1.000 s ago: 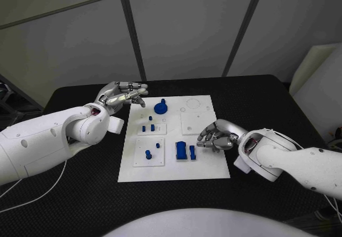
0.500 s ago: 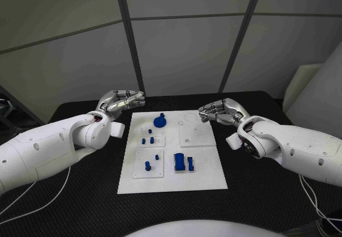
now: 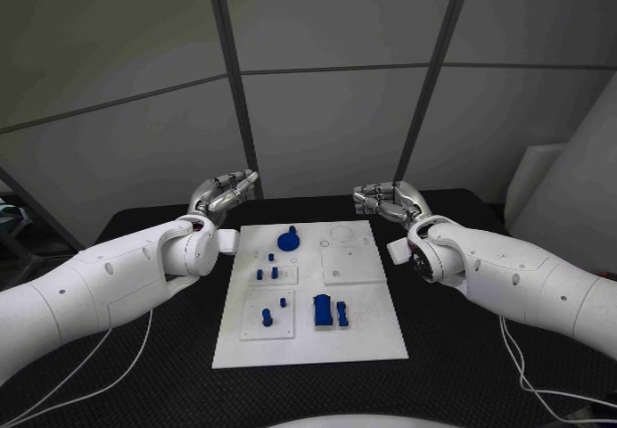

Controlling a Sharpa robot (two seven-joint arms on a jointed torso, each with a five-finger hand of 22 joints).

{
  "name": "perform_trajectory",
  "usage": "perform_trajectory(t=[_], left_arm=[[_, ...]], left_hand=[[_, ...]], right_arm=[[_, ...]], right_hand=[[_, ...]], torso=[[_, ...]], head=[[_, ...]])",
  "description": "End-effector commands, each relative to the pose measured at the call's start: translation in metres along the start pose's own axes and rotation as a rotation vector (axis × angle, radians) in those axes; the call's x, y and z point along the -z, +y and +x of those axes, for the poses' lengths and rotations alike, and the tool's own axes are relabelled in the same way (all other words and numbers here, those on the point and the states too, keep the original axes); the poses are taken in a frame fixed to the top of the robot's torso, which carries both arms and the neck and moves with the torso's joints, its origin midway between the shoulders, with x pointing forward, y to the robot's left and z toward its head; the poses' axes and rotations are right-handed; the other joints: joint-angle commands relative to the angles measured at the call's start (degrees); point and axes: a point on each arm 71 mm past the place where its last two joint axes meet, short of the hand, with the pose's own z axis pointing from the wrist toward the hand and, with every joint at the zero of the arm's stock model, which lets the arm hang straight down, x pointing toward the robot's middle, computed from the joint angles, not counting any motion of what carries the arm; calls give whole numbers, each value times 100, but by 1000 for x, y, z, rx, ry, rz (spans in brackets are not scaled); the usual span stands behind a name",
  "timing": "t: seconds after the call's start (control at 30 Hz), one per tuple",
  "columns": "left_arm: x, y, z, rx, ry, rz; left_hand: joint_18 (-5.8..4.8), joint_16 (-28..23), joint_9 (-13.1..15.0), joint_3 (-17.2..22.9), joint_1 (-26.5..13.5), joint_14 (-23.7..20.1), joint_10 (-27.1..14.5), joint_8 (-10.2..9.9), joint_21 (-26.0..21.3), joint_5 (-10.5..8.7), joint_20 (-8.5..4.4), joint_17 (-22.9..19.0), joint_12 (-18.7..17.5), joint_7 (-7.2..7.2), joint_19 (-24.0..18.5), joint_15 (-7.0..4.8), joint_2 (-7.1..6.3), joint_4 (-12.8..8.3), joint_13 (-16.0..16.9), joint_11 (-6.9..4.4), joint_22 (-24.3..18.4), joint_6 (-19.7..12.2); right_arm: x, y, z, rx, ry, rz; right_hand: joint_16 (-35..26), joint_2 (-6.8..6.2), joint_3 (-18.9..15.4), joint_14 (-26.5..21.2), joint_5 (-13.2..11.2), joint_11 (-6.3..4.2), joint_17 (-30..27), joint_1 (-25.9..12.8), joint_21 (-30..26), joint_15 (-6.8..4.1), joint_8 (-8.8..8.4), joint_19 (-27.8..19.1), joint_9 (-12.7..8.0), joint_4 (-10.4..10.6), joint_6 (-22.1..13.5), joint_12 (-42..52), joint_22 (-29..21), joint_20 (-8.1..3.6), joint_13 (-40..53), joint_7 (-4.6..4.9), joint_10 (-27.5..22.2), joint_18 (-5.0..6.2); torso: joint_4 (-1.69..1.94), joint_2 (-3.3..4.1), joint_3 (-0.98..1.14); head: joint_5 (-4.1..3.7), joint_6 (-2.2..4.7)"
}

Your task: Assemble the parts on the task board

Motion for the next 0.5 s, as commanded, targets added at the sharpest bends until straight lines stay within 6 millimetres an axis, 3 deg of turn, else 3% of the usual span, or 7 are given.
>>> perform_trajectory(t=[0.03,0.07,0.1,0.3,0.43,0.47,0.5], left_arm=[[-1,-2,-1,8,-46,42],[-1,-2,0,9,-45,43],[0,1,2,3,-9,4],[5,1,8,-7,-16,7],[16,-1,20,-26,-31,14],[19,-2,24,-32,-35,16],[23,-2,28,-38,-40,18]], left_hand=[[-25,-14,-8,-36,-33,-47,-33,-20,10,36,-13,-7,-12,106,25,0,14,-14,-5,-6,7,-53],[-20,-14,-8,-35,-22,-49,-31,-19,13,39,-14,-7,-10,108,37,5,18,-18,-4,-3,8,-59],[-212,-266,-281,-331,-2302,-834,-770,-283,-212,-323,-507,-267,-240,-299,-436,-310,345,-341,-242,-291,-317,-979],[-214,-266,-281,-478,-3338,-1227,-1115,-283,-212,-450,-725,-267,-240,-380,-623,-445,345,-487,-242,-412,-453,-1414],[-254,-266,-281,-571,-4011,-1470,-1338,-283,-212,-548,-863,-267,-240,-469,-762,-536,345,-580,-242,-496,-548,-1693],[-705,-266,-281,-593,-4172,-1525,-1389,-283,-212,-573,-897,-267,-240,-491,-796,-560,345,-602,-242,-516,-570,-1758],[-705,-266,-281,-614,-4316,-1577,-1435,-283,-212,-594,-925,-267,-240,-513,-824,-579,345,-623,-242,-537,-590,-1816]], right_arm=[[-2,3,1,-57,3,-37],[-2,3,1,-60,4,-38],[-1,0,1,-13,-2,-6],[3,4,2,-34,-24,-11],[12,12,5,-74,-66,-17],[15,14,6,-86,-79,-17],[18,16,7,-97,-92,-16]], right_hand=[[-11,-20,-11,-47,15,4,-8,-71,-33,-10,-32,23,-14,-44,-49,-21,-15,25,-5,-4,-60,72],[-10,-19,-10,-46,15,6,-9,-73,-34,-10,-31,26,-16,-46,-50,-21,-16,24,-5,-5,-62,73],[-358,-526,190,-1673,-415,-308,-370,-2597,-514,-279,-377,-1478,-404,-357,-1507,-365,-195,-473,-357,-335,-1690,-294],[-358,-526,669,-2425,-587,-457,-370,-3745,-514,-405,-377,-2109,-404,-511,-2186,-365,-627,-667,-357,-480,-2439,-335],[-358,-526,669,-2907,-709,-551,-370,-4482,-514,-485,-377,-2540,-404,-619,-2619,-365,-627,-806,-357,-578,-2919,-399],[-358,-526,669,-3022,-737,-574,-370,-4660,-514,-503,-377,-2641,-404,-648,-2724,-365,-627,-840,-357,-601,-3035,-454],[-358,-526,669,-3132,-766,-596,-370,-4829,-514,-522,-377,-2741,-404,-673,-2822,-365,-627,-871,-357,-624,-3145,-454]], torso=[[36,-35,26],[40,-34,30],[15,-17,10],[80,8,6],[201,56,-4],[233,68,-6],[260,79,-8]], head=[[13,46],[16,46],[7,30],[7,153],[7,383],[7,444],[8,495]])
